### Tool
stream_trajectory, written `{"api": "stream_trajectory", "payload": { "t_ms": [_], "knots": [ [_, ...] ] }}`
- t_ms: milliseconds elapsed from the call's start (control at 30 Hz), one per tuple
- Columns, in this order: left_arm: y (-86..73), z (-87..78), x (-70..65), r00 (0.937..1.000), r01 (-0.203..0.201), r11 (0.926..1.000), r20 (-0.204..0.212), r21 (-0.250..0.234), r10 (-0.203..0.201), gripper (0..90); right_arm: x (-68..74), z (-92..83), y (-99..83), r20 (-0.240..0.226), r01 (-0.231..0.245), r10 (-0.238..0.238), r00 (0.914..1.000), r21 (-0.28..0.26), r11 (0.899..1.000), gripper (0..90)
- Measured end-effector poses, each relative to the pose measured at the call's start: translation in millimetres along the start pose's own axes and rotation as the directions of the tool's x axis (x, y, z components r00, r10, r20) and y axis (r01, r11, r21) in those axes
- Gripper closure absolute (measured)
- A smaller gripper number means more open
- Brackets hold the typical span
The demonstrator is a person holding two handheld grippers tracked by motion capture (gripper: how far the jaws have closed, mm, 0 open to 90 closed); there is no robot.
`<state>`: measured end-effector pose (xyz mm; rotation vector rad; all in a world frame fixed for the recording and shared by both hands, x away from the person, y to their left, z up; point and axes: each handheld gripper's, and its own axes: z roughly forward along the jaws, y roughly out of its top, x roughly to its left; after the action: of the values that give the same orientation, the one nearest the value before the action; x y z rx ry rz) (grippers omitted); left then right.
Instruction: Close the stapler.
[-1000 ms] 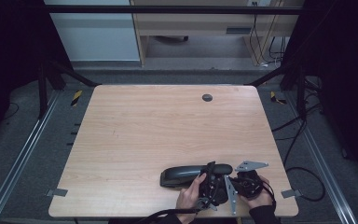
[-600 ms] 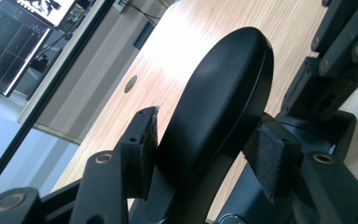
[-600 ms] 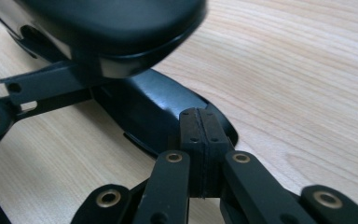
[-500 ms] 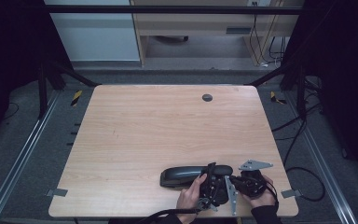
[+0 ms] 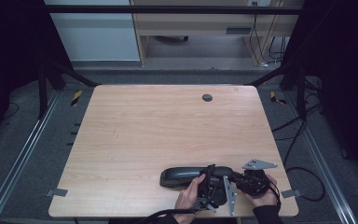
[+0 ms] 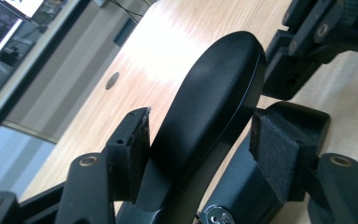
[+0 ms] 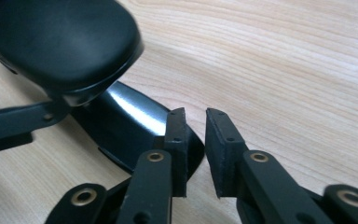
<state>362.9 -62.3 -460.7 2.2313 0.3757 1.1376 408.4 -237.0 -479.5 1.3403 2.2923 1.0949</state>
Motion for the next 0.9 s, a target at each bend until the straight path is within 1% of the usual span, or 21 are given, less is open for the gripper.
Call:
{"api": "stream_trajectory", "payload": {
  "t_ms": [67,133,200,233,367,433,533,600,667,700,733,800,833,900],
  "knots": [
    [-0.3,-2.9,1.8,0.9998,0.013,0.9999,0.015,-0.003,-0.013,36.6,-0.8,-0.4,0.0,0.003,-0.003,0.003,1.0000,-0.005,1.000,78.2],
    [-0.2,-8.3,4.0,0.9987,0.022,0.9996,0.046,-0.015,-0.022,36.6,-1.8,-0.5,-0.2,0.007,0.002,-0.002,1.0000,-0.011,1.000,77.4],
    [0.4,-14.0,5.1,0.9977,0.023,0.9994,0.064,-0.026,-0.022,36.6,-2.1,-0.8,-0.2,0.010,0.001,0.000,0.9999,-0.015,1.000,77.5],
    [0.5,-15.5,5.1,0.9975,0.029,0.9988,0.066,-0.039,-0.027,36.6,-2.7,-1.3,-0.3,0.011,0.004,-0.004,0.9999,-0.018,1.000,77.6],
    [1.4,-24.8,9.6,0.9942,0.047,0.9978,0.099,-0.046,-0.042,36.5,-3.9,-2.3,-0.1,0.016,0.008,-0.007,0.9998,-0.029,1.000,79.0],
    [1.8,-28.0,12.5,0.9912,0.067,0.9963,0.118,-0.053,-0.060,36.3,-4.2,-2.9,0.1,0.014,0.005,-0.004,0.9999,-0.031,1.000,80.5],
    [1.7,-33.4,19.5,0.9851,0.094,0.9941,0.149,-0.052,-0.086,36.3,-4.7,-3.5,0.2,0.012,0.001,-0.001,0.9999,-0.032,0.999,83.7],
    [1.0,-35.2,23.4,0.9821,0.110,0.9927,0.159,-0.050,-0.100,36.2,-5.1,-3.7,0.3,0.009,0.001,-0.001,1.0000,-0.032,0.999,85.7],
    [-0.2,-37.2,28.2,0.9806,0.123,0.9914,0.159,-0.044,-0.115,36.0,-4.7,-4.4,0.5,0.001,-0.004,0.004,1.0000,-0.036,0.999,88.4],
    [-0.8,-38.0,30.4,0.9802,0.126,0.9911,0.159,-0.042,-0.118,36.1,-4.7,-4.9,0.8,0.005,-0.001,0.001,1.0000,-0.037,0.999,89.7],
    [-1.8,-38.8,33.8,0.9780,0.141,0.9891,0.161,-0.042,-0.133,36.1,-4.9,-5.2,1.0,0.005,0.000,0.000,1.0000,-0.039,0.999,90.0],
    [-3.8,-40.5,40.9,0.9757,0.156,0.9870,0.161,-0.038,-0.148,36.1,-5.3,-6.2,1.5,0.010,0.006,-0.005,0.9999,-0.051,0.999,90.0],
    [-4.6,-40.9,43.6,0.9746,0.162,0.9860,0.162,-0.038,-0.154,36.1,-5.2,-7.1,2.3,0.010,-0.002,0.002,1.0000,-0.055,0.999,90.0],
    [-7.2,-42.4,51.2,0.9685,0.190,0.9811,0.171,-0.037,-0.181,36.2,-5.8,-7.6,2.5,0.012,0.002,-0.001,0.9999,-0.059,0.998,90.0]
  ]
}}
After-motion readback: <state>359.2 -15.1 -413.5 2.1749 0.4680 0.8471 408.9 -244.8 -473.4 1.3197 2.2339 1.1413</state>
